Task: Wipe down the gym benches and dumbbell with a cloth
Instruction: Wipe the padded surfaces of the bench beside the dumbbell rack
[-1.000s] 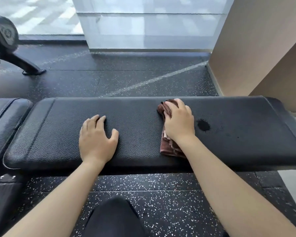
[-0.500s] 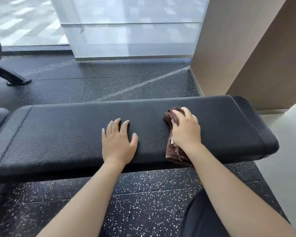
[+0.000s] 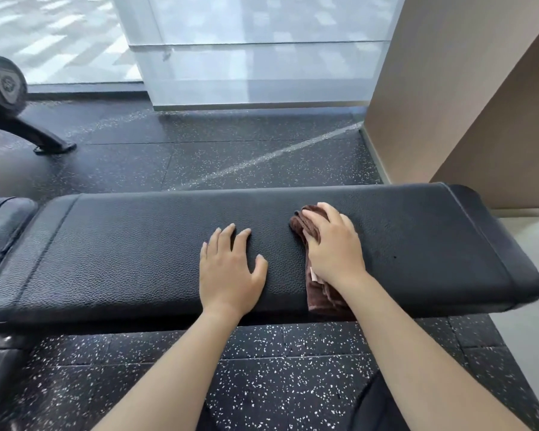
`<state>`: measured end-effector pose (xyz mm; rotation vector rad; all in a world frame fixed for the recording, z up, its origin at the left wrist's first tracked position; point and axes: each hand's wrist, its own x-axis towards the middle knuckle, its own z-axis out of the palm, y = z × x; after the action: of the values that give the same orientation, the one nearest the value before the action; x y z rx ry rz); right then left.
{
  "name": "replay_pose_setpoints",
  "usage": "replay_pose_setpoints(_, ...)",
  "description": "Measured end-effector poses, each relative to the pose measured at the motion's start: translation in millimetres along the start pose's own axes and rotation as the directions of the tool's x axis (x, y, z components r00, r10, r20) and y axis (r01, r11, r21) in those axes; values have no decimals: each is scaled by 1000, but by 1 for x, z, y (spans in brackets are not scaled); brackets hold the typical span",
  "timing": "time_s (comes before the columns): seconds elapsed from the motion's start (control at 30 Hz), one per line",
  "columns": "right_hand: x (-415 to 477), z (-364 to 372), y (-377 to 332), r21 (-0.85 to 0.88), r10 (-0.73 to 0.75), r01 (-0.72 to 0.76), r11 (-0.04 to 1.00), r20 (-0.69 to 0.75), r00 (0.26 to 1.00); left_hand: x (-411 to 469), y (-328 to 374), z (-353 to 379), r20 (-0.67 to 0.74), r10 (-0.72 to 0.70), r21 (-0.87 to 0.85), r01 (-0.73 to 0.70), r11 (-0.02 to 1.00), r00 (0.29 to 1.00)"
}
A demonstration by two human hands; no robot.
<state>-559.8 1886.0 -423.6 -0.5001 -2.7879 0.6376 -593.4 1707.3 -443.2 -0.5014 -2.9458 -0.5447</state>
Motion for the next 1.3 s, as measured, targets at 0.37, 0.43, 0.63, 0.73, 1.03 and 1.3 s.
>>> replay_pose_setpoints(0.37,80,33,-46,59,-115,108,992,120,986,4,-1,-1,-92,-36,-58,31,998,995)
replay_pose_setpoints(0.43,83,32,-51,61,-120,113,992,140,983,4,-1,-1,-88,-27,-50,23,999,996)
replay_pose_setpoints(0.63,70,16,-31,53,-3,-4,999,138,990,8,2,-3,13,-12,29,12,1000,1000)
replay_pose_setpoints(0.73,56,-4,1,33,107,-110,993,74,991,17,14,-2,46,-49,5,49,999,998)
replay_pose_setpoints(1.03,-9,-33,68,6,157,-157,988,-102,982,28,77,34,75,156,-21,-155,988,985)
replay_pose_setpoints(1.3,71,-22,48,-46,168,-169,985,-9,986,31,78,33,39,174,-11,-173,985,984)
